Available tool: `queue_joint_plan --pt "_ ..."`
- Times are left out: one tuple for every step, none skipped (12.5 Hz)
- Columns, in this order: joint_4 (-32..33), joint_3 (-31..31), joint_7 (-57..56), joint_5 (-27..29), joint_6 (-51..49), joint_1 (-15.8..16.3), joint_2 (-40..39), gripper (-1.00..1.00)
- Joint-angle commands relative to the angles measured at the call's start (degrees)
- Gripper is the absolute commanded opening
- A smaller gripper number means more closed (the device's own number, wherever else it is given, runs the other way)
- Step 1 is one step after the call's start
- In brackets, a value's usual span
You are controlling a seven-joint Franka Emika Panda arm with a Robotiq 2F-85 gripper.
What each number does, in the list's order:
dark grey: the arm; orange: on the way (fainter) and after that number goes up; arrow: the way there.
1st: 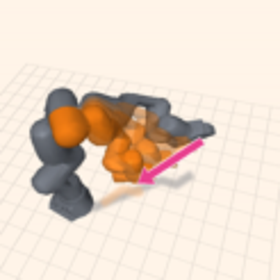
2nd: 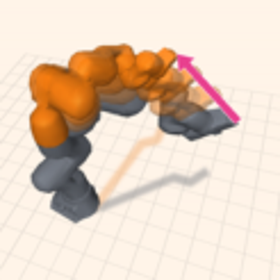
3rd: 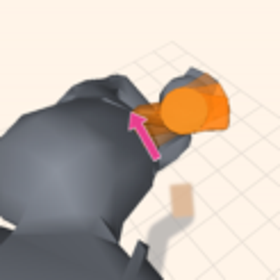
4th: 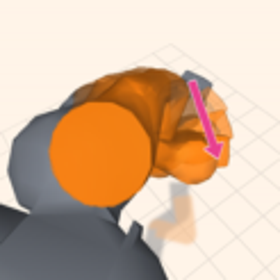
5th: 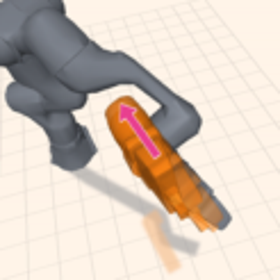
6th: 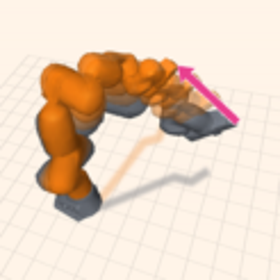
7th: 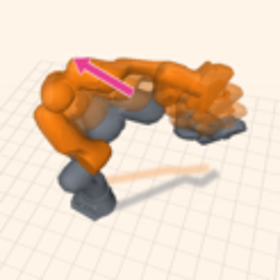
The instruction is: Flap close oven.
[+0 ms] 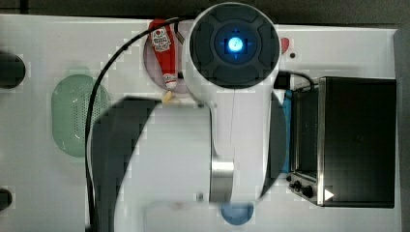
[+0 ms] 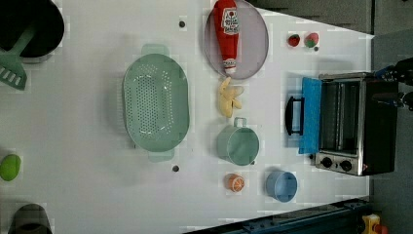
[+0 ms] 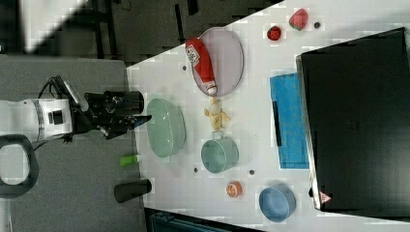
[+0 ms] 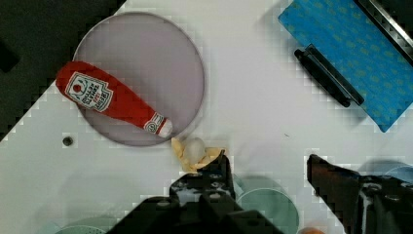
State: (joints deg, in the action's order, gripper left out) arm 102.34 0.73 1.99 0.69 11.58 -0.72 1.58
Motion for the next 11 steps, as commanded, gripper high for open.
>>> queue_joint_plan --pt "11.0 -0.5 2.7 -1.0 -9.2 -1.0 20.1 0.58" --pt "11.4 -0.4 2.7 -1.0 -8.9 -1.0 20.0 0.80" --pt "11.8 -0.4 2.7 -1.0 -8.5 -1.0 19.6 0.99" --pt "12.2 -0.3 2.7 -1.0 -7.7 -1.0 18.8 1.00" --pt "12.5 -0.3 2.6 -1.0 -6.6 -0.9 17.6 1.00" --pt "12.7 -0.3 2.4 -1.0 -4.9 -0.9 15.9 1.00" --pt "12.9 -0.3 2.2 -1.0 -3.1 -0.9 13.8 1.00" --pt "12.9 -0.3 1.5 -1.0 -1.0 -0.9 11.3 1.00" --pt "12.9 -0.2 0.5 -1.0 1.3 -0.9 8.5 1.00" --pt "12.9 -0.2 -1.2 -1.0 3.4 -0.9 5.6 1.00" --pt "12.8 -0.2 -3.2 -1.0 6.1 -0.8 2.5 1.00"
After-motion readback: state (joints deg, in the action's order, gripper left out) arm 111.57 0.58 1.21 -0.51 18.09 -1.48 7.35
